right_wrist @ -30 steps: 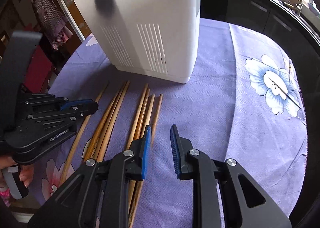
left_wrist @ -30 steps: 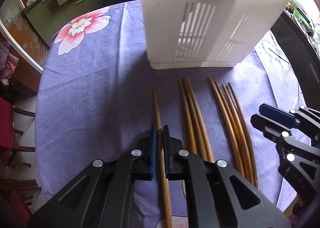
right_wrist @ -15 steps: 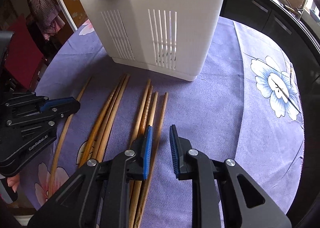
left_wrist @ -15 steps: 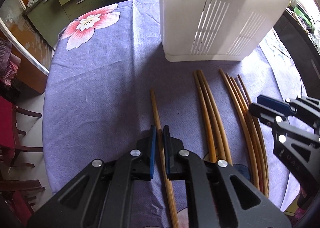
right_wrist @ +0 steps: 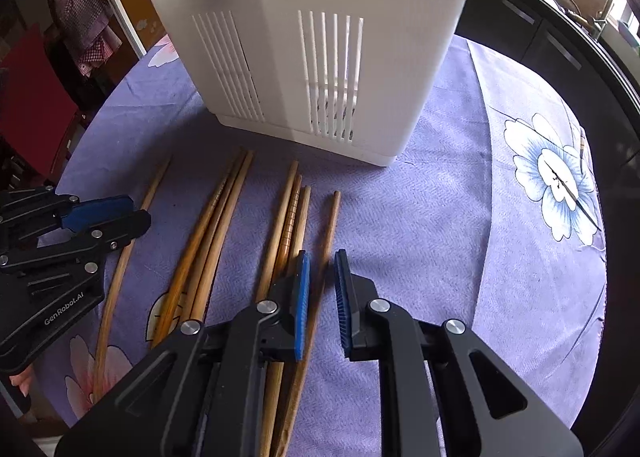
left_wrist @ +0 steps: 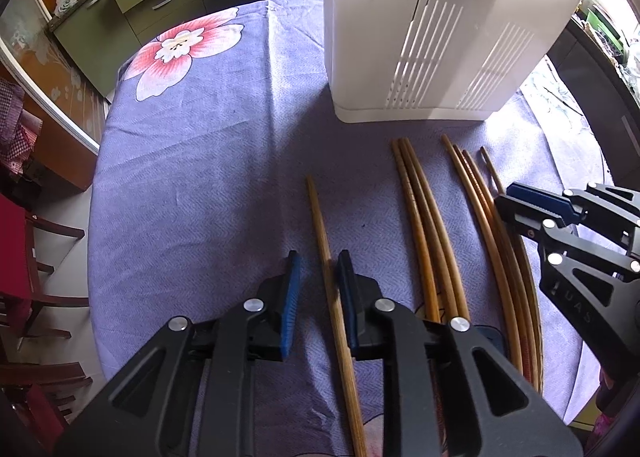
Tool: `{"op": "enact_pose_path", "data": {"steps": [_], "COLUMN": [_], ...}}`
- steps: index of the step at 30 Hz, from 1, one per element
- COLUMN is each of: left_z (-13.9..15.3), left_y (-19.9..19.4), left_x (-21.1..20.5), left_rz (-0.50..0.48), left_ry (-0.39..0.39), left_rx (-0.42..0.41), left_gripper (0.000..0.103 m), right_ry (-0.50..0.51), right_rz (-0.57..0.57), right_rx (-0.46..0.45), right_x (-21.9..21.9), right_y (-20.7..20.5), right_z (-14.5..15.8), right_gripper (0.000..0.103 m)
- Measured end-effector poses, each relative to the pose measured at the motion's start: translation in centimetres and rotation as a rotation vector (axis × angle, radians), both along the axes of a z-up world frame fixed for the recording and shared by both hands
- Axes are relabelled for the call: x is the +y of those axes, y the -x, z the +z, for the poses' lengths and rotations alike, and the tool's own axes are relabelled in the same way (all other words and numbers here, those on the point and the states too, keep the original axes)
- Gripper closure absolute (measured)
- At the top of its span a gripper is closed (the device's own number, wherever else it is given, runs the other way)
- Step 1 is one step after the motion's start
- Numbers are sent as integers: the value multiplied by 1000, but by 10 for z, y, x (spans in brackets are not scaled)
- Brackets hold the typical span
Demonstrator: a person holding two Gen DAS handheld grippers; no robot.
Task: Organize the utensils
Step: 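Close the left gripper on one wooden chopstick while the right gripper grasps another, then raise both chopsticks upright and release them into the white holder with both grippers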
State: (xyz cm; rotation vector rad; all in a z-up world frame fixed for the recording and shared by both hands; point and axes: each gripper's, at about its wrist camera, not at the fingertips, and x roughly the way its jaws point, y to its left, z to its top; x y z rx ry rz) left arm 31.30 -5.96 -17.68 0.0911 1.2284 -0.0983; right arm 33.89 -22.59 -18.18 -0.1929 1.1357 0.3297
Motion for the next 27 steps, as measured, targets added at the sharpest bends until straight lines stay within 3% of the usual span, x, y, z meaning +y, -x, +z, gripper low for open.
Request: {"op": "enact_pose_path", "data": {"steps": [2, 3, 4, 9, 17, 27], "left_z": [0, 0, 0, 10, 75, 144], "left_y": [1, 2, 2, 2, 25, 74], "left_x": [-1, -2, -4, -6, -4, -3], "left_rz": [-8, -13, -16, -13, -34, -69], "left_ry": [-3, 5, 6, 30, 67, 101], "left_rx": [-8, -11, -14, -35, -177, -345], "left_gripper": [87, 95, 96, 97, 98, 98], "right_ry": [-16, -28, -37, -121, -235, -271], "right_rz": [-13, -15, -17, -12, -9, 3], "right_rx": [-4, -16, -26, -114, -310, -403], "right_x": [-4, -6, -9, -28, -74, -104], "right_y": [2, 3, 6, 24, 79, 146], "right_z": [1, 3, 7, 55, 139, 164], "right_gripper": [96, 97, 97, 97, 97, 97]}}
